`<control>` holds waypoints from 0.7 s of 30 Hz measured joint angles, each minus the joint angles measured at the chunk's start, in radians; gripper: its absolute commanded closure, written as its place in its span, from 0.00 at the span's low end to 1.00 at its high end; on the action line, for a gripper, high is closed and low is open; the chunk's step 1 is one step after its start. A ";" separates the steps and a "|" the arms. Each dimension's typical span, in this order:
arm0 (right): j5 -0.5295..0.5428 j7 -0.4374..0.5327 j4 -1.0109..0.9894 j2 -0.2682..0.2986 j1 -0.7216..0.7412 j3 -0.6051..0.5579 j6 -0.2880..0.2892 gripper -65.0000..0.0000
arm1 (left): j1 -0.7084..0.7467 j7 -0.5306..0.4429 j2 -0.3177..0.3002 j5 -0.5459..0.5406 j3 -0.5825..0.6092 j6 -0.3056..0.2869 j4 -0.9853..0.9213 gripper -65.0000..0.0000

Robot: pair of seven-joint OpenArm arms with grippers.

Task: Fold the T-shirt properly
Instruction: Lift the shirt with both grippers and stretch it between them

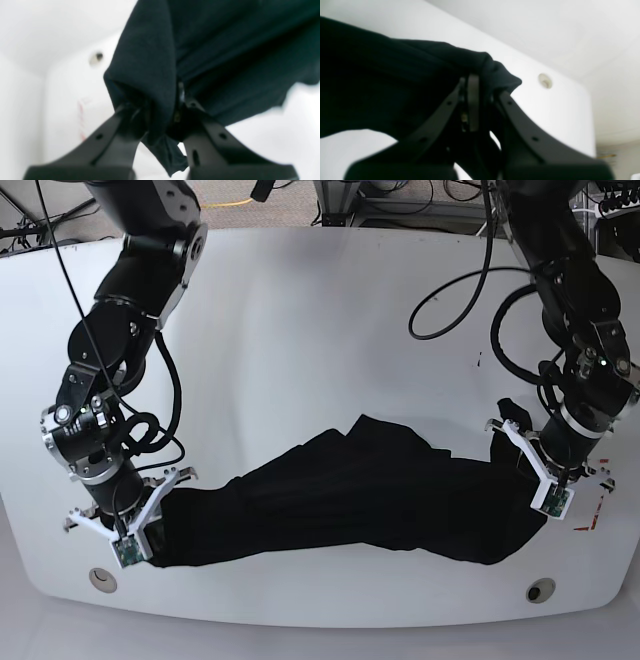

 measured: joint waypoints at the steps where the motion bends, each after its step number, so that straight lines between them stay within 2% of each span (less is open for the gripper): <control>1: 0.003 0.000 -0.010 0.011 0.025 -0.007 -0.002 1.00 | -0.031 0.021 0.001 0.000 0.001 -0.021 -0.005 1.00; 2: 0.009 0.001 -0.023 0.024 0.050 -0.014 0.000 1.00 | -0.062 0.055 0.003 0.002 0.000 -0.058 -0.011 1.00; 6: 0.023 -0.006 -0.047 0.049 0.154 -0.026 0.003 1.00 | -0.167 0.135 0.006 -0.012 -0.002 -0.101 -0.013 1.00; 11: 0.000 -0.019 -0.075 0.101 0.238 -0.026 -0.005 1.00 | -0.255 0.241 0.001 0.014 -0.014 -0.101 -0.011 1.00; 17: -0.024 -0.048 -0.083 0.131 0.259 -0.018 -0.021 1.00 | -0.245 0.338 0.001 0.029 -0.015 -0.099 -0.021 1.00; 21: -0.020 -0.035 -0.076 0.126 0.176 -0.018 -0.022 1.00 | -0.149 0.343 0.023 0.040 -0.016 -0.098 -0.012 1.00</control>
